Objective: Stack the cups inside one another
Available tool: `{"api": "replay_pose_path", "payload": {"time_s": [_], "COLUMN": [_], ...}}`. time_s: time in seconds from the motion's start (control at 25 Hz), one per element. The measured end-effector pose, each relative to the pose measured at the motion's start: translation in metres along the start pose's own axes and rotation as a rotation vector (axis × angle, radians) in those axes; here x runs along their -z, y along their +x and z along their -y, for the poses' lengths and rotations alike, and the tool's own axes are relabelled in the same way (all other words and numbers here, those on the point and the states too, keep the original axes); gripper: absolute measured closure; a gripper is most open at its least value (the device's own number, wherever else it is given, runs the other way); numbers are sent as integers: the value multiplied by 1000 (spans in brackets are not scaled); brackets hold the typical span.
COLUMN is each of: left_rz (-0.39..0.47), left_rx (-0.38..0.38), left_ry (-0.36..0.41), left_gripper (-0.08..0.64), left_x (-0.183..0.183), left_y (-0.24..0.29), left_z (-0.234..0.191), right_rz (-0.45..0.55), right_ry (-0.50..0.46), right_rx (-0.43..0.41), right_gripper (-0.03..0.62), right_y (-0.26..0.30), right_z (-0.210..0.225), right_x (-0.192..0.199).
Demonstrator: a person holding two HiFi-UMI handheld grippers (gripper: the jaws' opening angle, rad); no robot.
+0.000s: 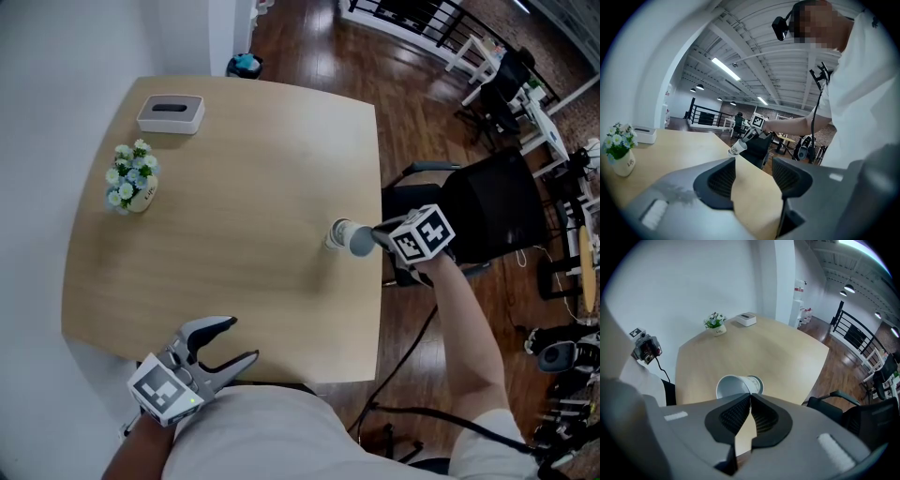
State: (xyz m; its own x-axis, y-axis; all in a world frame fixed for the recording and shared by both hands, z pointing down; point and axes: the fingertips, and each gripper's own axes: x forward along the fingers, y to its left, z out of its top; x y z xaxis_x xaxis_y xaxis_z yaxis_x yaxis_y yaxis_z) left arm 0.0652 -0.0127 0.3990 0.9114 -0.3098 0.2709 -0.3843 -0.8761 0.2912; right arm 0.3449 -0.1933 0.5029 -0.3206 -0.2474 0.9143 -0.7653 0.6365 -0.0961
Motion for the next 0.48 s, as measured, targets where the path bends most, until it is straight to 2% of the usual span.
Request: {"api": "replay_pose_path", "payload": {"time_s": [0.48], "left_rz": [-11], "left_rx": [-12], "left_ry": [-11], "left_gripper": [307], "left_x": [-3], "left_y": [10], "left_z": [-3], "right_rz": [-7], "right_ry": [-15], "right_rx": [-47], "right_gripper": [575], "right_y": [11], "right_z": [3], "right_x": [-3]}}
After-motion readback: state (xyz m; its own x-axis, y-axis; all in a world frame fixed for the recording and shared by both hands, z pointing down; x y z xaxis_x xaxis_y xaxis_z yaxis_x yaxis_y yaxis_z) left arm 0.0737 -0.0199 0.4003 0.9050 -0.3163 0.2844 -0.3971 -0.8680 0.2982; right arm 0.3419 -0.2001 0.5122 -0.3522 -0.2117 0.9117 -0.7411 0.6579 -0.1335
